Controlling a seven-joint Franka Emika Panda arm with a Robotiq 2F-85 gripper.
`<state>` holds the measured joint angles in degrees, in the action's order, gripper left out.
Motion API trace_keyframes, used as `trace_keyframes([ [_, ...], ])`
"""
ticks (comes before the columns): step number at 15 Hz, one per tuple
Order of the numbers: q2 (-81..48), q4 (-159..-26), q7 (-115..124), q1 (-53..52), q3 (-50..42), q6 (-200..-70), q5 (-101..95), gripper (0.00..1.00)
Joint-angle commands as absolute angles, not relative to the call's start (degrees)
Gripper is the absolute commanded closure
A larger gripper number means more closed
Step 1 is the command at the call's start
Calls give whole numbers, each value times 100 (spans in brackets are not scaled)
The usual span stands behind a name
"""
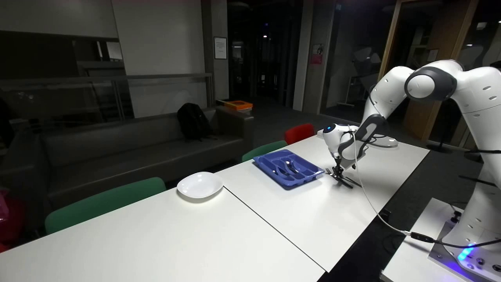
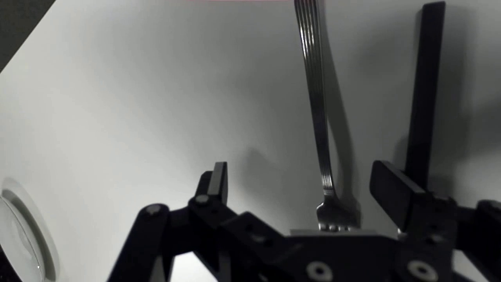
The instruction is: Remove two forks from the tray
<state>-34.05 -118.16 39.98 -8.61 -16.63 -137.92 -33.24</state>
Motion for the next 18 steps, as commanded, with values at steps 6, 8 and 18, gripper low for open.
trace_keyframes([
  [6,-1304,-13040,4582,-829,-1613,-13341,-3236,0],
  [8,-707,-13335,4737,-733,-1456,-13169,-3047,0],
  [18,1053,-13821,5284,-283,-348,-13066,-1819,0],
])
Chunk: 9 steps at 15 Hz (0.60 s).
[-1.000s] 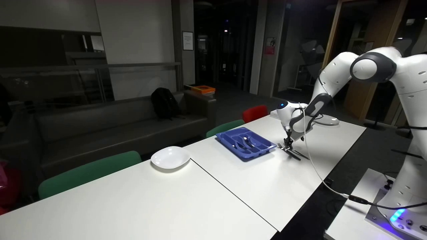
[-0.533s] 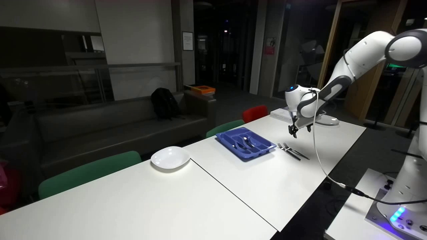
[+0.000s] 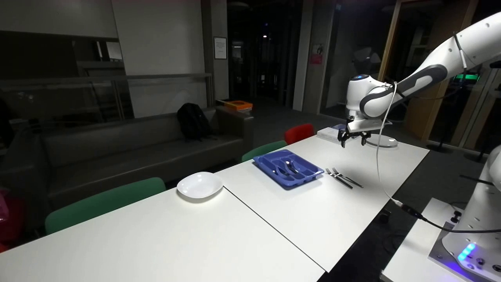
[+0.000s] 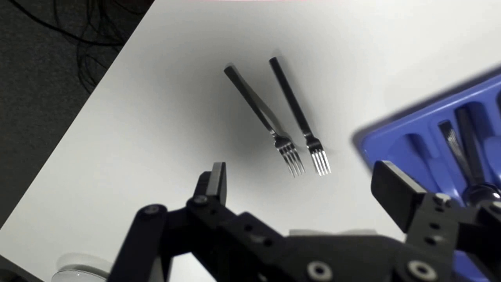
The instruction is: Remove two forks from the tray
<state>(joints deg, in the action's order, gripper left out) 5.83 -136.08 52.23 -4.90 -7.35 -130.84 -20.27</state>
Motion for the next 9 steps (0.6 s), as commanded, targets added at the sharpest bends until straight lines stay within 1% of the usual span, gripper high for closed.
trace_keyframes([
  [1,1121,-13825,5280,-255,-223,-13082,-1895,0],
  [7,1193,-13821,4857,-268,235,-13218,-1924,0],
  [9,1002,-13641,5031,-244,326,-13091,-1904,0],
])
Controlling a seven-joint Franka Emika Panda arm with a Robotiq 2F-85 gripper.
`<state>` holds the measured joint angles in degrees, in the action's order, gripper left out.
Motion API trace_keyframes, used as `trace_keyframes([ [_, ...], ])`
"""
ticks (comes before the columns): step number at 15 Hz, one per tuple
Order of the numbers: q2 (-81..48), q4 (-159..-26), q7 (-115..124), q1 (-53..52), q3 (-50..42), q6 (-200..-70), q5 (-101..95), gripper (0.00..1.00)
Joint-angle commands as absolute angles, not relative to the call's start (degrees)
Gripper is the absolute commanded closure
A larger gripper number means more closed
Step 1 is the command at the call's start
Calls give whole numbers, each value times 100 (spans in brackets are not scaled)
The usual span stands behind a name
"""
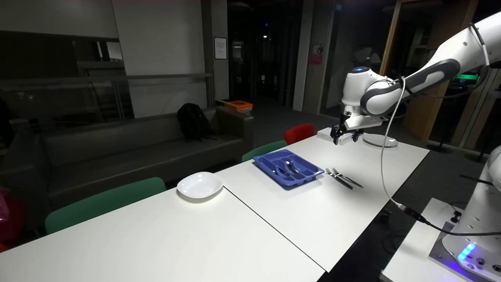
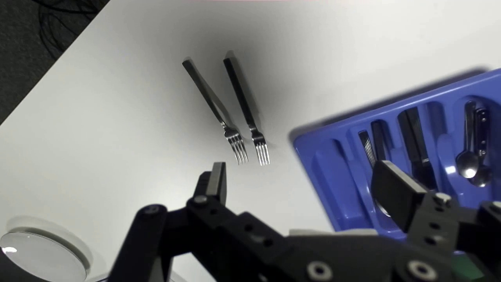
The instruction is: Remove two forks from the tray
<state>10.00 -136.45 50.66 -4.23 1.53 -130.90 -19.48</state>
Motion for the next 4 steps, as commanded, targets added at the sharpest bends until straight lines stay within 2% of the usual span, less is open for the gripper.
trace_keyframes([
  [1,992,-13643,5037,-250,353,-13090,-1905,0],
  [4,968,-13643,5046,-250,372,-13089,-1908,0],
])
